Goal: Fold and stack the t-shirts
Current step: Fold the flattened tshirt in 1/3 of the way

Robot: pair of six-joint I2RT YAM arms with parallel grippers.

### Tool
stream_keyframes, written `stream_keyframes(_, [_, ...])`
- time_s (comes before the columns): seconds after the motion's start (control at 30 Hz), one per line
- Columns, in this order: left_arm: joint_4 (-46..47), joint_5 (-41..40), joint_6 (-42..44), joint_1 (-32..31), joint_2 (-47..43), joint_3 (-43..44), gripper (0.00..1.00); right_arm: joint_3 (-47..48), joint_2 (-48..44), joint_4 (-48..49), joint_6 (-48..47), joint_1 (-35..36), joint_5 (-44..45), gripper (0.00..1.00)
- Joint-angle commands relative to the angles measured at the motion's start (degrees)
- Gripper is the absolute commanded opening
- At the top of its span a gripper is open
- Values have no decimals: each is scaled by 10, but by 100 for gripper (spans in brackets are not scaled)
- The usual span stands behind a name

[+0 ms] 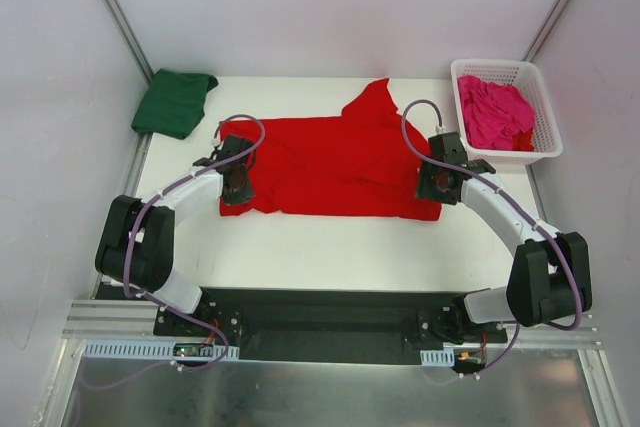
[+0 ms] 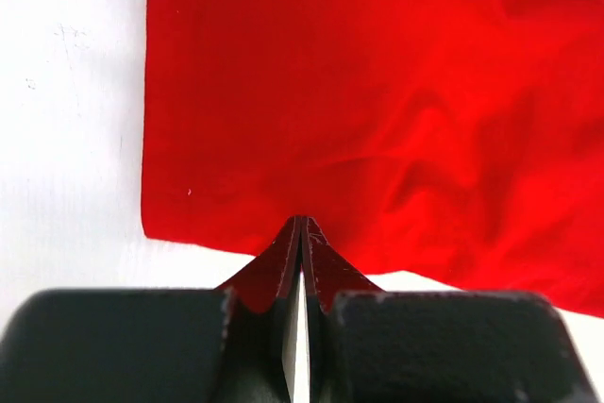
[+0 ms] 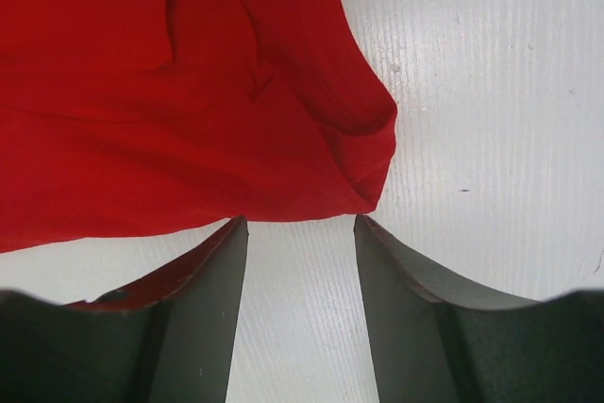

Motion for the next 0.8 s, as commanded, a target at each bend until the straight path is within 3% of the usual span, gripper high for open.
stream_keyframes(0.0, [43, 15, -11, 19, -10, -16, 0, 9, -1, 4, -9, 3, -3, 53])
stream_keyframes(0.77, [25, 14, 9, 79, 24, -38, 0, 10, 2, 1, -9, 3, -1, 53])
